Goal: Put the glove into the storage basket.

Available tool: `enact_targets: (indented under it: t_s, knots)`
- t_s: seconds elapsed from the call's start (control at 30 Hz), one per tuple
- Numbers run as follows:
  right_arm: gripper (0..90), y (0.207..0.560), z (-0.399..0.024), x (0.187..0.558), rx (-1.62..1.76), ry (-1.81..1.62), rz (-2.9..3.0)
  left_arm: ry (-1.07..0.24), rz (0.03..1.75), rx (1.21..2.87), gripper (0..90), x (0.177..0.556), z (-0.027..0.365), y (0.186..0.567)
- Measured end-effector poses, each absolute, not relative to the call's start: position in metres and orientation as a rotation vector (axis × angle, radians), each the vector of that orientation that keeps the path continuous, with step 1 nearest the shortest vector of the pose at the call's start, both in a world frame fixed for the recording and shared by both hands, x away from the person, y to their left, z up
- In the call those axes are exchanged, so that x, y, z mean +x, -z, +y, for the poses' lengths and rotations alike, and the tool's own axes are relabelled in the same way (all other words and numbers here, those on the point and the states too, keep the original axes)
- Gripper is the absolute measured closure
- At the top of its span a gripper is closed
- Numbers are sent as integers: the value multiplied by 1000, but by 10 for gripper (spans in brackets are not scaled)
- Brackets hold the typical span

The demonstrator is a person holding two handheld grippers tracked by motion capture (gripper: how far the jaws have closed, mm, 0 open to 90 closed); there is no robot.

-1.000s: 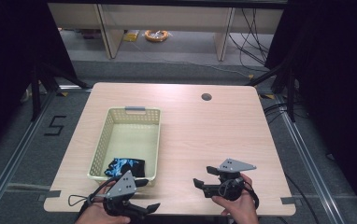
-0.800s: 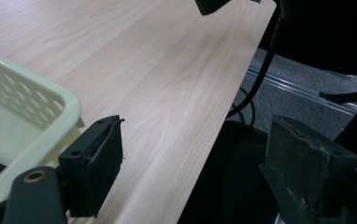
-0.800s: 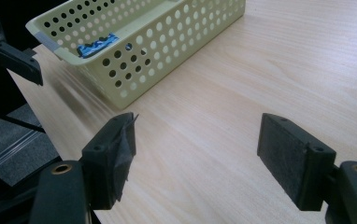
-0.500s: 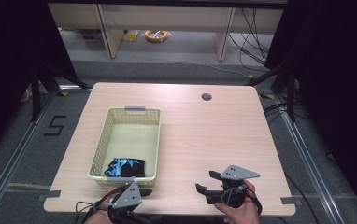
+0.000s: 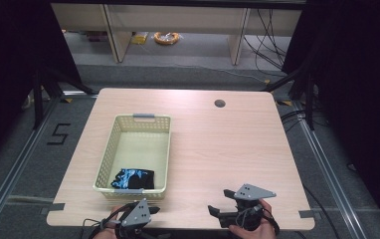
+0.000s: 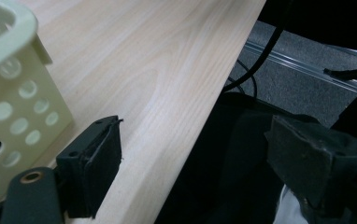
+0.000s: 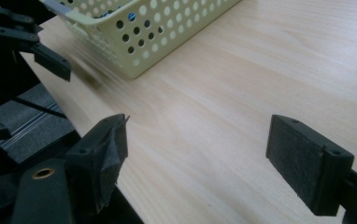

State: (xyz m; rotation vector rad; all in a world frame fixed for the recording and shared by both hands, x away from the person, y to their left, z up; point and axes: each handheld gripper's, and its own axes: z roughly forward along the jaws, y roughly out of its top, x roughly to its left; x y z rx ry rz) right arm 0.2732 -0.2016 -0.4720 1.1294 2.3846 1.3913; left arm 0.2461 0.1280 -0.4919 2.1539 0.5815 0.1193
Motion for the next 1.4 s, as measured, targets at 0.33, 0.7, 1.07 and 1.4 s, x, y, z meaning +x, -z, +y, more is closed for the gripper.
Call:
enact_targets:
  t_s: [0.33, 0.7, 1.07, 1.4]
  knots:
    - [177, 481, -201, 256, 1086, -1305, 2450, -133, 576, 2162, 167, 246, 130, 500]
    - [172, 489, -202, 243, 1052, -1235, 2468, -158, 558, 2178, 153, 242, 128, 506]
    - [172, 491, -205, 240, 1048, -1229, 2469, -169, 573, 2173, 153, 243, 128, 506]
    - [173, 490, -204, 240, 1040, -1210, 2480, -173, 572, 2179, 153, 243, 128, 506]
